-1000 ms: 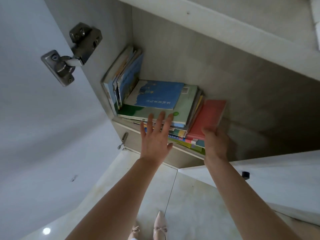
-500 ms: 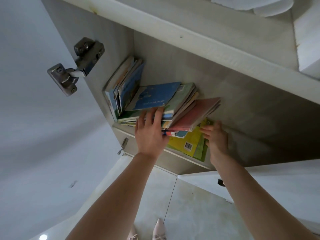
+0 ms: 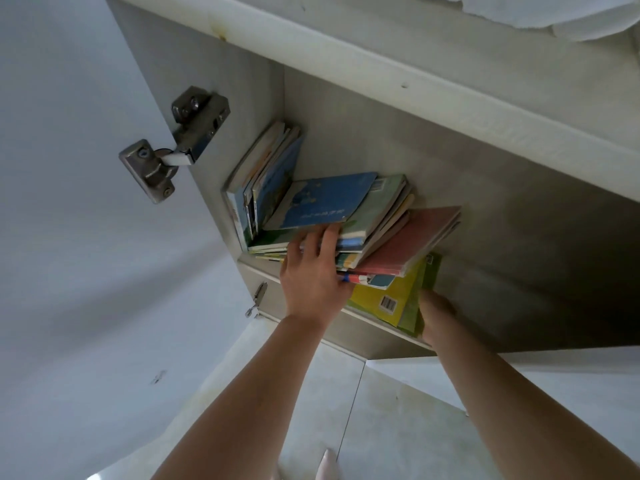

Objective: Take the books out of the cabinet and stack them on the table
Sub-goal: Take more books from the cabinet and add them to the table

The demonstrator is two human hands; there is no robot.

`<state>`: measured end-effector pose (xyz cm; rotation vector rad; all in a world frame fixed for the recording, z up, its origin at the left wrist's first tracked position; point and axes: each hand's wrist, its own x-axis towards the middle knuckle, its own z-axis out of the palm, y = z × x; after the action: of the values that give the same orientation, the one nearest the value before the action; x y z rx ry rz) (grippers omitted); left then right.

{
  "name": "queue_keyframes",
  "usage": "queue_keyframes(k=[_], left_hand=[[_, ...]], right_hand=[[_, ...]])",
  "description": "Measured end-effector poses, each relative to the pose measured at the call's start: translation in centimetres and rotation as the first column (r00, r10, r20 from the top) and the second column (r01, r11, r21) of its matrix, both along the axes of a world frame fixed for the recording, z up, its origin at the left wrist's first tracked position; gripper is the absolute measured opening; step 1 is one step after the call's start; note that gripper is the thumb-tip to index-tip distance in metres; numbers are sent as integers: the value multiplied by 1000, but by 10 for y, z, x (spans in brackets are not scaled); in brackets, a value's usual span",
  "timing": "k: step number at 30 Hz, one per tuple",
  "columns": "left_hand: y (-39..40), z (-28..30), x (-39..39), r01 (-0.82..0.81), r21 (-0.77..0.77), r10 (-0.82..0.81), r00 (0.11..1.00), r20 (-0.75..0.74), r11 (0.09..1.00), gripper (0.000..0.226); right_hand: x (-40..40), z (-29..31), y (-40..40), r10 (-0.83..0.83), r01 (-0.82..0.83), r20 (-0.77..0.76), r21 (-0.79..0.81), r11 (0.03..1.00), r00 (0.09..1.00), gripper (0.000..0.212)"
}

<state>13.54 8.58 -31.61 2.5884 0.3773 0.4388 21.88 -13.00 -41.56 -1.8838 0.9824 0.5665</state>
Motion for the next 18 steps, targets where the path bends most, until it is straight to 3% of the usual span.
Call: queue_keyframes(k=[4, 7, 9, 12, 14, 16, 18], left_hand=[[2, 2, 0, -9, 5, 9, 1000, -3, 1000, 68], [3, 3, 1, -21, 15, 20, 1000, 15, 1000, 66], [2, 2, 1, -26, 18, 25, 999, 21, 1000, 66], [2, 0, 1, -9, 27, 10, 1000, -11, 1000, 64], [3, -2, 1, 1, 26, 0, 999, -32, 1000, 66], [3, -2, 1, 1, 25, 1, 999, -51, 1000, 68], [2, -2, 0, -6, 27, 7, 999, -53, 1000, 70]], right_hand=[[-13, 26, 13, -147, 150, -34, 191, 970, 989, 52], [-15, 24, 17, -131, 137, -39, 293, 946, 991, 49], [-12, 22, 16, -56, 67, -52, 230, 971, 997, 51], [-7, 26, 15, 67, -71, -35, -120, 990, 997, 65], [-5, 31, 17, 119, -114, 7, -218, 969, 993, 72], [-6, 32, 16, 129, -121, 52, -130, 984, 990, 83], [-4, 10, 2, 46, -49, 35, 97, 994, 998, 93]])
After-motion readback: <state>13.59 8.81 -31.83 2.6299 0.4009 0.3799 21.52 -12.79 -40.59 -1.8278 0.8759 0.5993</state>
